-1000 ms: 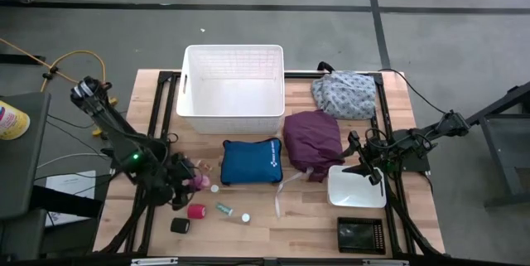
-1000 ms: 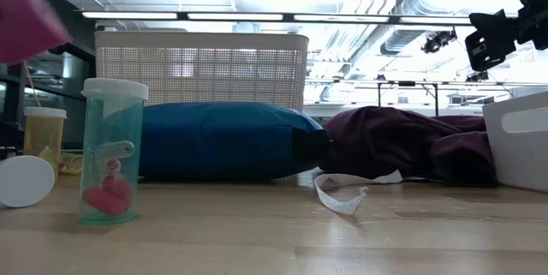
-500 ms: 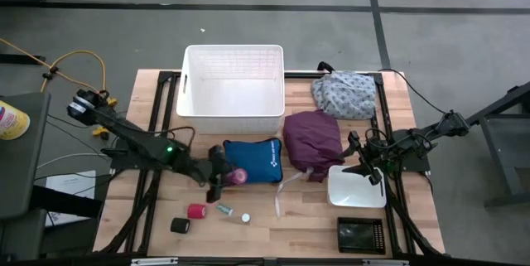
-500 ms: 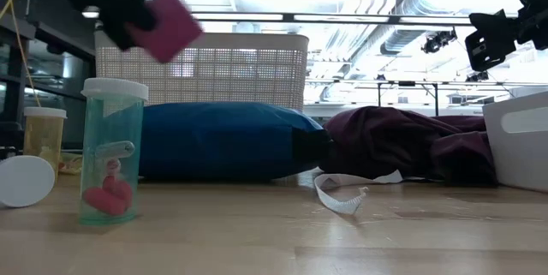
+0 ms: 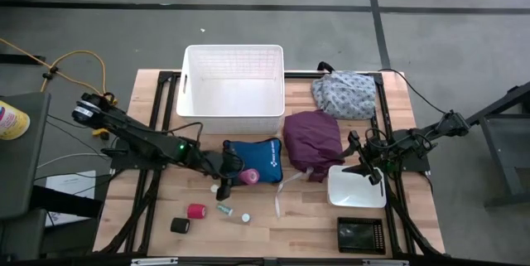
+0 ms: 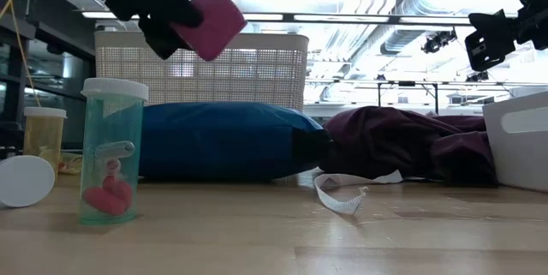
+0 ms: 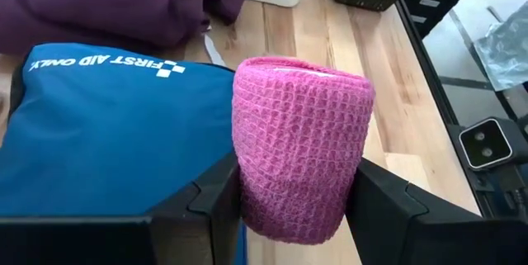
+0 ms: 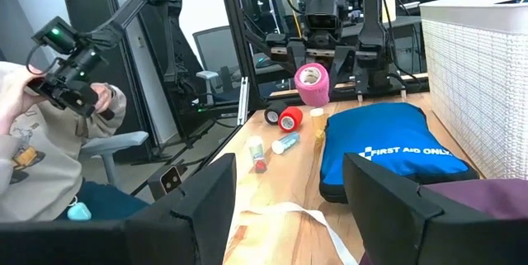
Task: Pick & Place Medicine items
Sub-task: Put the pink bandage into the white bin
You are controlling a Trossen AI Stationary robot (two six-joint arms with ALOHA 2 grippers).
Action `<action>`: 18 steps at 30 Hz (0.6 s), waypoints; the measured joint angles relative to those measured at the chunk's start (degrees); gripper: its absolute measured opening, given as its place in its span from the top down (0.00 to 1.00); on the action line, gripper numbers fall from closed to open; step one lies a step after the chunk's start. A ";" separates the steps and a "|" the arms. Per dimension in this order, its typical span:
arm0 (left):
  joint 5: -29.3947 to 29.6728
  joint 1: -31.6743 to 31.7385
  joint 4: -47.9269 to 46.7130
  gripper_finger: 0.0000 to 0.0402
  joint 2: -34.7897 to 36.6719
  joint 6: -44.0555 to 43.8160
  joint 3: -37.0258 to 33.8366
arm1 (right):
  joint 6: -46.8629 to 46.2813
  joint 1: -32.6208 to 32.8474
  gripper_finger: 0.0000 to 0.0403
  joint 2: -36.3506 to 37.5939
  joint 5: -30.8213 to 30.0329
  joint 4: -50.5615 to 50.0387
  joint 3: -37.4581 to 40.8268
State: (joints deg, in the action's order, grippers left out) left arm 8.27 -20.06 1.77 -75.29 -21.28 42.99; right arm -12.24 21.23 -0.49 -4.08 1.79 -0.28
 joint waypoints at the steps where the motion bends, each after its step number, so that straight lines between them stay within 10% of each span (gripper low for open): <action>1: 0.05 -0.10 -0.12 0.59 0.00 0.00 0.19 | 0.01 0.00 0.48 0.00 -0.01 0.02 0.01; 18: 0.89 2.02 -3.83 0.59 -15.00 8.40 19.49 | 0.00 0.00 0.48 0.00 0.01 0.10 -0.01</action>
State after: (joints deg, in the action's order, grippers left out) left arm 9.16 -18.04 -2.05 -90.29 -12.87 62.48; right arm -12.25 21.23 -0.49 -4.08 1.89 -0.28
